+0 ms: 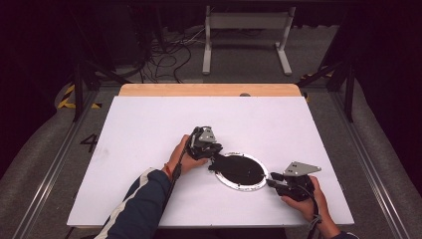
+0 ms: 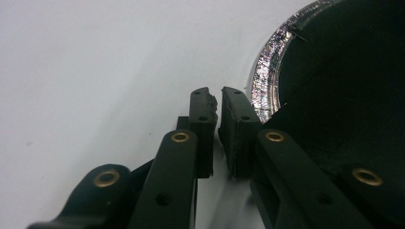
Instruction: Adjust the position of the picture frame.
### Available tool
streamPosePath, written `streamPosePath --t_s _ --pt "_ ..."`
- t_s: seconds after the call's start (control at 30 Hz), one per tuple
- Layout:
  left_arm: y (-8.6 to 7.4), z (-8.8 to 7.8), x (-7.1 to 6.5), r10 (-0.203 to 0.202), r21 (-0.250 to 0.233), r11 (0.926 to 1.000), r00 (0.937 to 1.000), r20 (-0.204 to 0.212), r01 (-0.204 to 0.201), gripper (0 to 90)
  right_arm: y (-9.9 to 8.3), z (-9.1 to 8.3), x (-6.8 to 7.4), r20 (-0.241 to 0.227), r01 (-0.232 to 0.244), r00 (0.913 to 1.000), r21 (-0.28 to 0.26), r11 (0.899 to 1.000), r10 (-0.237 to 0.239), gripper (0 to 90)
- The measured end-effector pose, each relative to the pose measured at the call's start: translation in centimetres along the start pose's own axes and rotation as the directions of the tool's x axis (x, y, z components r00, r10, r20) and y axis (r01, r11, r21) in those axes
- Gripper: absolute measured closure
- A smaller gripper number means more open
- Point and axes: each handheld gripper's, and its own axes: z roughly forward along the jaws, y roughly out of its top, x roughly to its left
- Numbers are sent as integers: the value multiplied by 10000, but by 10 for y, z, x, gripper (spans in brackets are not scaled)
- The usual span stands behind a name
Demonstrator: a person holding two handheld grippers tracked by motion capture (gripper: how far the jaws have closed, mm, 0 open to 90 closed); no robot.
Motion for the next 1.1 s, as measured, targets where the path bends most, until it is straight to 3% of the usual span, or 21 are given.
streamPosePath --t_s 0.13,0.27,0.47,0.63,0.73,0.93,1.1 --pt "-6 -3 4 -225 246 9995 9993 288 218 870 8 8 -4 166 -203 9997 28 9998 202 695" --pt "-10 -8 3 -272 373 9990 9984 503 253 879 14 16 -6 395 -258 9989 12 9997 257 832" --pt "-17 -17 -1 -133 486 9988 9985 531 107 885 19 20 -3 748 -169 9971 107 9998 160 838" --pt "-24 -23 -1 -222 484 9986 9982 550 195 886 17 18 0 676 -347 9971 44 9994 343 833" --pt "-27 -26 -2 -592 413 9976 9956 733 563 886 14 15 6 454 -266 9986 86 9996 262 848" --pt "-29 -31 -7 -383 608 9976 9958 826 334 886 6 4 25 -266 26 9996 204 9998 -20 868" --pt "-31 -35 -14 -155 723 9973 9967 802 97 891 8 9 29 -163 -30 9999 57 10000 31 889"
